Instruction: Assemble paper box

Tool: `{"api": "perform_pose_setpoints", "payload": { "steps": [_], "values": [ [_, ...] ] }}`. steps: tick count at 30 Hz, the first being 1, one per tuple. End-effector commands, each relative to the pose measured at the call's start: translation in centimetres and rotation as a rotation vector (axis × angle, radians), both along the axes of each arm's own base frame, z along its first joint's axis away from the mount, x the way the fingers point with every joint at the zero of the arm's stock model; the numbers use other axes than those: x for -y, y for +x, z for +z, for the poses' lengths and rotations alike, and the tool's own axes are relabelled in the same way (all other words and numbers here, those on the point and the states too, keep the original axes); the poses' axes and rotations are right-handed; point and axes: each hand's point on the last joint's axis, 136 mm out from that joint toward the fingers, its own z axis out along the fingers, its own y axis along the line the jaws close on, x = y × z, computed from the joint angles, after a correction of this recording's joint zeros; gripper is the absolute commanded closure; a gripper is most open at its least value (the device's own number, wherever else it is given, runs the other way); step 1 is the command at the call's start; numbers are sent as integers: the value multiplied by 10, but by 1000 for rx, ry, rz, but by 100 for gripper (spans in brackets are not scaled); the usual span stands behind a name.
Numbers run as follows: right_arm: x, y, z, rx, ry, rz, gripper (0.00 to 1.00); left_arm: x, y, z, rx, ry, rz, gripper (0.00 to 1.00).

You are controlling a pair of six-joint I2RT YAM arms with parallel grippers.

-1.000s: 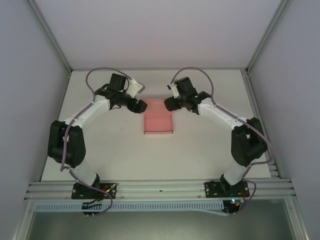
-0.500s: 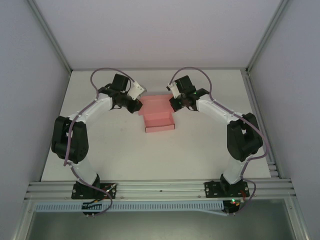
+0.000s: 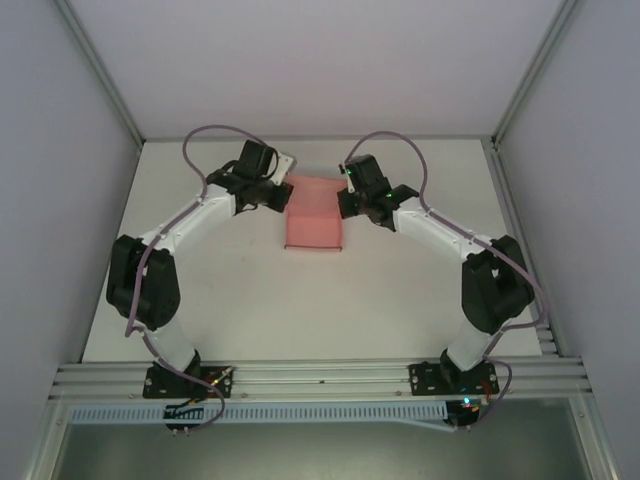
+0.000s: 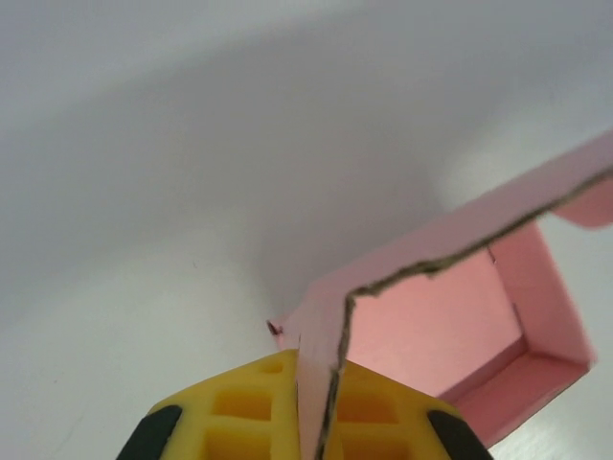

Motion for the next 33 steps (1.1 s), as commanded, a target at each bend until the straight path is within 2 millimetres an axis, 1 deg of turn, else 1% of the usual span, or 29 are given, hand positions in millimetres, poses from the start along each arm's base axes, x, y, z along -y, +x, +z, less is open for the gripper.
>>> {"api": "perform_pose_setpoints", "payload": {
  "steps": [1, 4, 6, 8, 10, 14, 17, 19, 23, 26, 28, 31, 33],
  "values": [
    [0, 20, 27, 107, 209, -218, 100, 19, 19, 32, 80, -161, 156, 100],
    [-9, 30, 27, 121, 330, -274, 100, 31, 26, 33, 102, -208, 187, 100],
    [-15, 34, 28, 122, 388, -295, 100, 33, 33, 31, 103, -241, 221, 100],
    [-24, 38, 25, 118, 410, -281, 100, 34, 41, 26, 105, -268, 258, 100],
    [-31, 38, 18, 110, 390, -256, 100, 41, 46, 21, 103, -290, 254, 100],
    [-34, 36, 1, 113, 328, -233, 100, 50, 48, 7, 88, -326, 231, 100],
    [-33, 31, -14, 99, 296, -217, 100, 52, 46, -2, 77, -351, 219, 100],
    [-32, 26, -24, 81, 276, -212, 100, 53, 41, -9, 69, -357, 201, 100],
    [-29, 11, -39, 73, 254, -204, 100, 47, 27, -29, 48, -350, 192, 100],
    [-29, -4, -49, 87, 211, -193, 100, 43, 9, -41, 30, -369, 166, 96],
    [-24, -14, -57, 97, 163, -206, 100, 40, -3, -49, 25, -382, 156, 96],
    [-17, -26, -63, 114, 117, -226, 100, 35, -18, -51, 33, -398, 135, 91],
    [-12, -34, -65, 124, 101, -236, 100, 33, -27, -50, 38, -394, 114, 85]
  ]
}}
